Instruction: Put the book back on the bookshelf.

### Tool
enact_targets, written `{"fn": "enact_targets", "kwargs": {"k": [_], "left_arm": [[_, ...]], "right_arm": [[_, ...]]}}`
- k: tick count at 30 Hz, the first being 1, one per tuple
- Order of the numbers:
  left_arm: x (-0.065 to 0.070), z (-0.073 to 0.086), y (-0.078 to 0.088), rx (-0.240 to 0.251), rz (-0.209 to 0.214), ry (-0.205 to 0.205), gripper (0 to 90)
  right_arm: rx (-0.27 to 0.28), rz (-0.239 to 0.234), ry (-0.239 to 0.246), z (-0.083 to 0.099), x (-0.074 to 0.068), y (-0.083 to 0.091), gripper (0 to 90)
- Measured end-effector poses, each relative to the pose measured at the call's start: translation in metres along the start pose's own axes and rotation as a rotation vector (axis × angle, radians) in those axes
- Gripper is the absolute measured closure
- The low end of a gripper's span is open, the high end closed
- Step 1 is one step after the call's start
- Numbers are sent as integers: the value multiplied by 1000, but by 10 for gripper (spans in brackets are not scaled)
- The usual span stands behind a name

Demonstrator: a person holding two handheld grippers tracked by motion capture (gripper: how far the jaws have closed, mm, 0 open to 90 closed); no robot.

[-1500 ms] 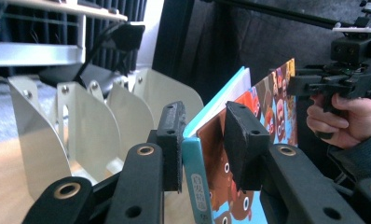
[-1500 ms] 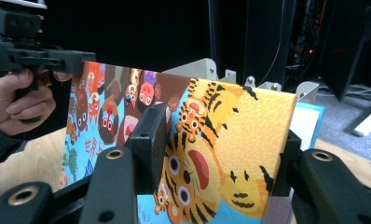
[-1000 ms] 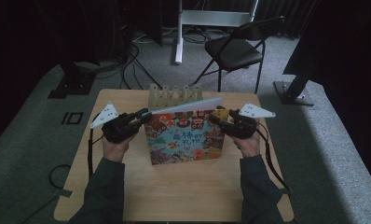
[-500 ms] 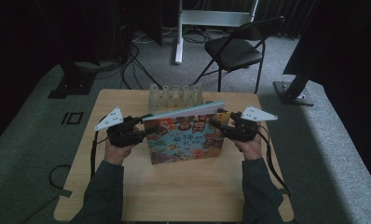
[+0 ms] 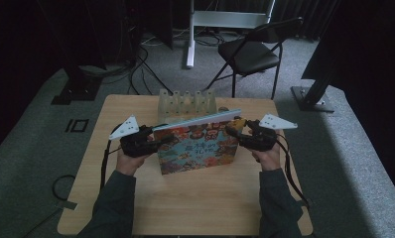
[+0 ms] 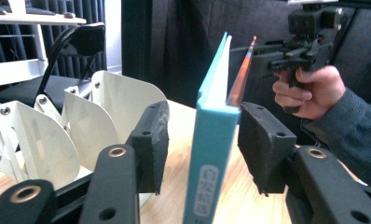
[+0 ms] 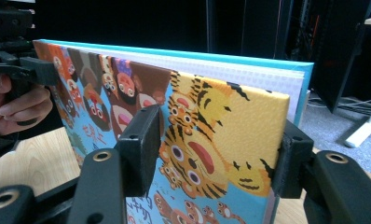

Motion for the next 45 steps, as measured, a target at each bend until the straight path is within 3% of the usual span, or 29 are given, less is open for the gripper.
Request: {"fn": "enact_targets", "kwargs": {"k": [5,14,22,34,37,41,45], "left_arm": [[3,2,-5,-25,-19,-18,569],[5,4,-10,-35,-15,-23,591],[4,4,-13,-25,-18,-10,577],[9,9,-22,-25,-35,-43,584],[9,9,-24,-24,-42,-44,570],[11,8,-24,-3,-12,-25,504],[13,8,-25,3,-11,-24,469]], "right_arm": [[-11,19,4,1,1,1,435],[-20,29,-8,6,6,5,431],[-38,29,-15,14,9,5,426],[-70,26,-33,29,12,6,418],[-79,33,-35,32,13,6,416],[-82,34,-44,38,14,6,416],[-88,36,-57,44,15,6,413]]}}
Point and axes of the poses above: each handheld gripper's, and its own axes: y roughly backward along the jaws, z roughly out of its underside, x roughly to its right, the point moved 8 cm from there along -y, roughly forward along the jaws, and after that the axes turned 9 degrees about -x, right-handed, at the moved point
